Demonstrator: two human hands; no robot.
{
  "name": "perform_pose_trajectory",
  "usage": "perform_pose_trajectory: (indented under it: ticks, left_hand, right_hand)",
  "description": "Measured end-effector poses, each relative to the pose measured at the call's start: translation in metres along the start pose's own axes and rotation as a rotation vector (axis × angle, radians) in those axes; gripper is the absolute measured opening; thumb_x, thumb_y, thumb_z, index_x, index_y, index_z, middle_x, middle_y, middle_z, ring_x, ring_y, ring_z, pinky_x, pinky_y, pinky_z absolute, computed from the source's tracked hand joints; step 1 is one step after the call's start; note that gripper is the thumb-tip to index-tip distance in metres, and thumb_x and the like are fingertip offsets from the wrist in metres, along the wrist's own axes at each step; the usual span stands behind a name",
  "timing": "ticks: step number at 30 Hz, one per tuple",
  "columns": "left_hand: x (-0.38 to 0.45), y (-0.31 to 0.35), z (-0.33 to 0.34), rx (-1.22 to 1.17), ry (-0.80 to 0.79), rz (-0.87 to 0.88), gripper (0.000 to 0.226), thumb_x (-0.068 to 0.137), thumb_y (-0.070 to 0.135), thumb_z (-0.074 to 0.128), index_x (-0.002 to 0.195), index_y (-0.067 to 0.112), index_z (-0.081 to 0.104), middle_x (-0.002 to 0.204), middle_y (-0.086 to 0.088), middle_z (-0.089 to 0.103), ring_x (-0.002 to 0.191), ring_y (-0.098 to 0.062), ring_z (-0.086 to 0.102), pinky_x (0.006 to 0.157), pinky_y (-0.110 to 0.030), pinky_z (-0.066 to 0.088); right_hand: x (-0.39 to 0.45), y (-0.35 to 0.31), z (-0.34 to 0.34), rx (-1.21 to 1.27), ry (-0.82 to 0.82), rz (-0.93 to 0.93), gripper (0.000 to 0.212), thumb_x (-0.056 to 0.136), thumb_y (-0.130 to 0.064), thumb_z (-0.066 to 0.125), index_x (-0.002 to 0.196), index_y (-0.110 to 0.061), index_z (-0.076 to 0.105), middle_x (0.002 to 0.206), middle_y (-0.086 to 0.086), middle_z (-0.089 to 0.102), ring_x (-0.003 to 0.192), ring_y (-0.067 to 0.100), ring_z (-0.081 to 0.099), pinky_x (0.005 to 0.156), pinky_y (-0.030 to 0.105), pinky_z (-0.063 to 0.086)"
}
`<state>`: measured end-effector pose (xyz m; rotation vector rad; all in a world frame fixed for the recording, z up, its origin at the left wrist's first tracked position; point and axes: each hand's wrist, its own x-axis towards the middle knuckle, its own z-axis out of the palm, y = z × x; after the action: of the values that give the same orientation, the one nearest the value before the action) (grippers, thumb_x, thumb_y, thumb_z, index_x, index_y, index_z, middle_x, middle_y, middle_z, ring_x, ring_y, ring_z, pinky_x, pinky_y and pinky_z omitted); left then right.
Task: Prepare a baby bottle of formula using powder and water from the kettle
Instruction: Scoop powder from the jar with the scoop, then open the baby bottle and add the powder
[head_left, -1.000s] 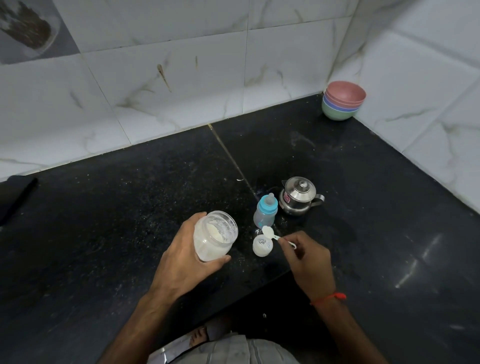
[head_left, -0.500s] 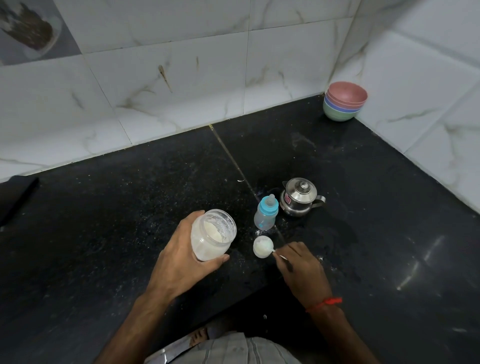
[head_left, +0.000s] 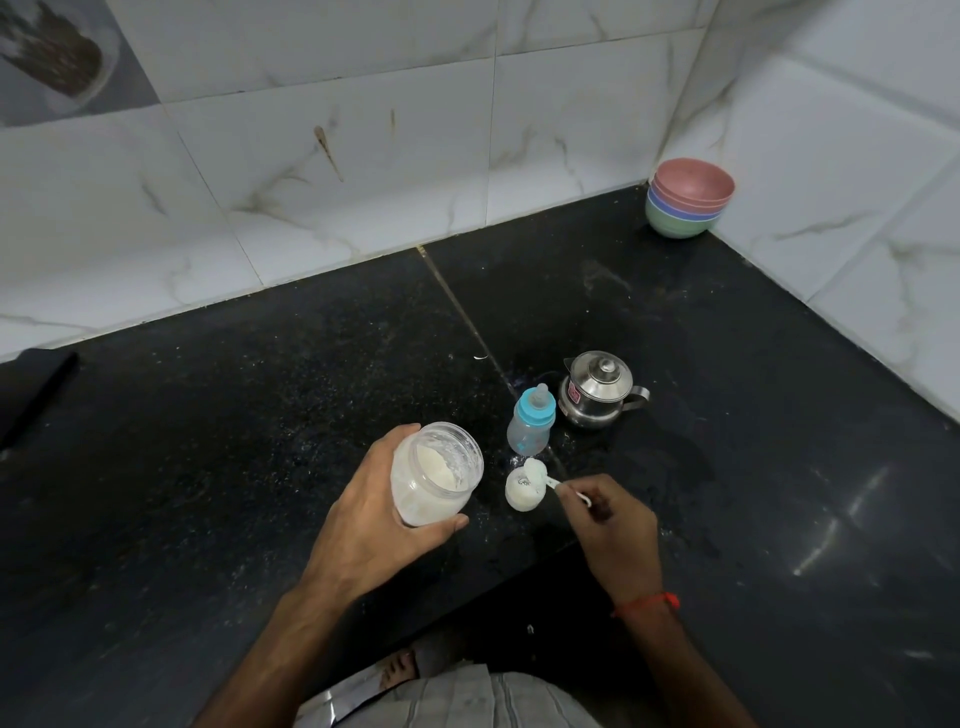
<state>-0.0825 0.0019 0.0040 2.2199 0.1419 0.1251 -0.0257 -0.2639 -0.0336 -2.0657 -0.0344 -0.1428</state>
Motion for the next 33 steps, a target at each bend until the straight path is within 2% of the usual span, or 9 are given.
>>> perform_pose_trajectory:
  ticks: [3,6,9,12,16,20,24,28,33]
  left_hand:
    - [-0.003,0.001,0.004,-0.014,-0.013,0.004,0.103,0.059,0.055,0.096,0.138,0.063,0.029,0.141,0.04,0.041,0.131,0.009,0.045,0.108,-0.03,0.047]
    - [-0.004,0.003,0.007,0.012,-0.03,0.012,0.102,0.058,0.058,0.095,0.132,0.072,0.025,0.136,0.049,0.037,0.13,0.011,0.04,0.111,-0.033,0.044]
    - [-0.003,0.006,0.012,0.043,-0.046,0.055,0.104,0.055,0.058,0.094,0.128,0.079,0.023,0.132,0.057,0.032,0.128,0.026,0.028,0.112,-0.034,0.035]
    - [-0.002,0.004,0.019,0.035,-0.036,0.059,0.103,0.053,0.066,0.089,0.133,0.073,0.024,0.137,0.047,0.035,0.131,0.02,0.026,0.116,-0.037,0.029]
    - [0.005,-0.005,0.023,-0.079,0.031,0.034,0.1,0.053,0.06,0.094,0.132,0.065,0.033,0.138,0.038,0.044,0.133,0.003,0.04,0.114,-0.039,0.038]
    - [0.039,-0.033,0.018,-0.22,0.184,-0.032,0.098,0.052,0.048,0.102,0.135,0.043,0.051,0.139,0.007,0.052,0.129,-0.013,0.056,0.108,-0.046,0.052]
    - [0.079,-0.054,0.007,-0.265,0.266,-0.144,0.098,0.053,0.046,0.101,0.137,0.037,0.051,0.14,0.01,0.056,0.131,-0.016,0.056,0.112,-0.049,0.049]
    - [0.099,-0.065,0.008,-0.232,0.241,-0.212,0.094,0.052,0.042,0.101,0.13,0.049,0.048,0.138,0.012,0.061,0.13,-0.017,0.057,0.113,-0.052,0.047]
    - [0.104,-0.069,0.016,-0.163,0.149,-0.276,0.126,0.046,0.064,0.096,0.152,0.046,0.03,0.152,0.008,0.051,0.144,-0.029,0.043,0.122,-0.062,0.03]
  right_hand:
    - [0.004,-0.03,-0.005,0.498,-0.045,0.333,0.007,0.088,-0.007,0.076,0.081,-0.01,0.076,0.067,0.003,0.071,0.056,0.01,0.055,0.056,0.025,0.046]
    - [0.007,-0.062,-0.01,0.639,-0.192,0.354,0.01,0.087,-0.014,0.076,0.082,-0.005,0.075,0.068,0.008,0.068,0.057,0.015,0.053,0.054,0.025,0.046]
    - [0.011,-0.082,-0.001,0.458,-0.379,0.216,0.01,0.088,-0.015,0.078,0.079,-0.013,0.076,0.063,-0.001,0.066,0.054,0.008,0.053,0.056,0.022,0.045]
    - [0.021,-0.086,0.014,0.175,-0.45,0.088,0.01,0.085,-0.026,0.082,0.091,-0.024,0.076,0.067,-0.01,0.063,0.06,-0.001,0.054,0.062,0.016,0.045]
    - [0.036,-0.08,0.02,0.147,-0.355,0.088,0.02,0.084,-0.034,0.082,0.1,-0.029,0.071,0.072,-0.005,0.059,0.069,0.007,0.058,0.071,0.022,0.05]
    - [0.045,-0.065,0.016,0.097,-0.264,0.126,0.012,0.087,-0.029,0.078,0.097,-0.029,0.07,0.078,-0.001,0.065,0.074,0.009,0.064,0.07,0.017,0.048]
    - [0.044,-0.037,0.019,-0.031,-0.152,0.059,0.027,0.084,-0.019,0.081,0.104,-0.026,0.064,0.075,-0.009,0.055,0.067,0.006,0.054,0.069,0.023,0.045]
    - [0.042,-0.026,0.025,-0.076,-0.069,0.072,0.058,0.08,-0.025,0.085,0.125,-0.029,0.049,0.111,-0.008,0.051,0.09,0.005,0.052,0.075,0.016,0.041]
    - [0.064,-0.019,0.037,-0.073,-0.149,0.056,0.082,0.081,-0.035,0.082,0.15,-0.025,0.037,0.152,-0.004,0.038,0.137,0.014,0.042,0.11,0.037,0.043]
